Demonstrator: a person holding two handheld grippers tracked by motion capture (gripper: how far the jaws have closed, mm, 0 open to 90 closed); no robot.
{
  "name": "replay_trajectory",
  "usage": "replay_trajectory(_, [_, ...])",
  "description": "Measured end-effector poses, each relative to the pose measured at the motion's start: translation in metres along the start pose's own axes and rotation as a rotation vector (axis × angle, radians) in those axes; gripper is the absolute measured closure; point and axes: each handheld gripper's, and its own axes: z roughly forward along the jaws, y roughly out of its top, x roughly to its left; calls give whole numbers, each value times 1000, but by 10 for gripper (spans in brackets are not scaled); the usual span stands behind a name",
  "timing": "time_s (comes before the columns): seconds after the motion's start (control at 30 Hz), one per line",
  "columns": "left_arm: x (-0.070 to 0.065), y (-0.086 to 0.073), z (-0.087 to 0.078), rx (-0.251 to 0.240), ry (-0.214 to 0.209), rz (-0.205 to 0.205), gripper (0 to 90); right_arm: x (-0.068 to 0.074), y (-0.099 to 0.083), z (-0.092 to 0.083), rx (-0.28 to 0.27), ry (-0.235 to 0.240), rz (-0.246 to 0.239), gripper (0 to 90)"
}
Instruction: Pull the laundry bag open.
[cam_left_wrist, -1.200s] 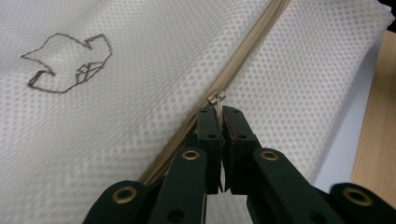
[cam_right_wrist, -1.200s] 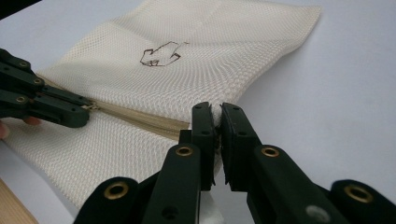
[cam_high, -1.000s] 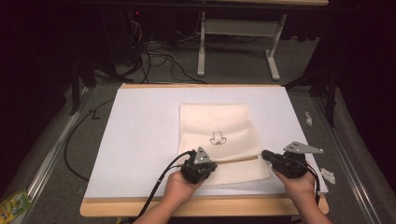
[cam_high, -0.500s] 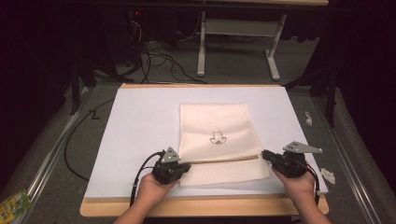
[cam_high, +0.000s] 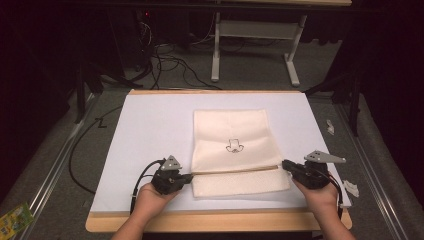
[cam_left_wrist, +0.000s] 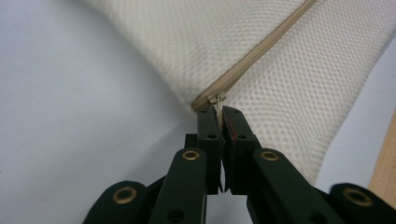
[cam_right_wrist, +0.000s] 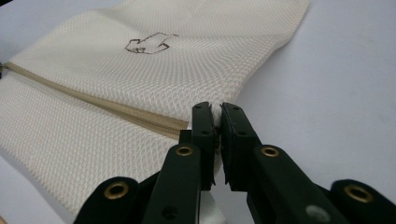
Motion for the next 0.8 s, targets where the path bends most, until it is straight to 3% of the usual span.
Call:
replay_trajectory(0.1, [3, -1, -2, -7, -9, -14, 873, -3, -1, 1, 0, 4, 12, 859])
replay_trajectory(0.3, [2, -3, 4, 40, -2, -5, 861, -3, -4, 7, 36, -1, 8, 854])
replay_trajectory(0.33, [2, -3, 4, 31, 21, -11, 839, -5, -8, 10, 56, 5, -3, 829])
replay_trajectory(0.43, [6, -3, 1, -1, 32, -45, 619, -8, -13, 13, 76, 4, 11, 765])
replay_trajectory(0.47, [11, -3, -6, -49, 32, -68, 575, -11, -15, 12, 62, 3, 23, 653])
replay_trajectory(0.5, [11, -3, -6, -49, 32, -68, 535, -11, -15, 12, 62, 3, 23, 653])
replay_trajectory(0.53, [16, -4, -13, -107, 59, -74, 503, -15, -16, 9, 27, -8, 38, 554])
replay_trajectory(0.57, [16, -4, -13, -107, 59, -74, 473, -15, -16, 9, 27, -8, 38, 554])
replay_trajectory(0.6, [19, -5, -20, -147, 126, -66, 438, -21, -14, 4, -18, -46, 57, 411])
replay_trajectory(0.63, [19, -5, -20, -147, 126, -66, 400, -21, -14, 4, -18, -46, 57, 411])
replay_trajectory(0.67, [21, -6, -24, -172, 186, -58, 360, -27, -13, -1, -45, -77, 64, 336])
replay_trajectory(0.7, [32, -8, -36, -222, 301, -60, 328, -34, -13, -6, -68, -96, 75, 320])
replay_trajectory(0.77, [36, -10, -40, -245, 321, -82, 272, -39, -13, -10, -84, -106, 87, 303])
replay_trajectory(0.8, [50, -15, -52, -284, 353, -150, 253, -49, -14, -18, -115, -132, 109, 294])
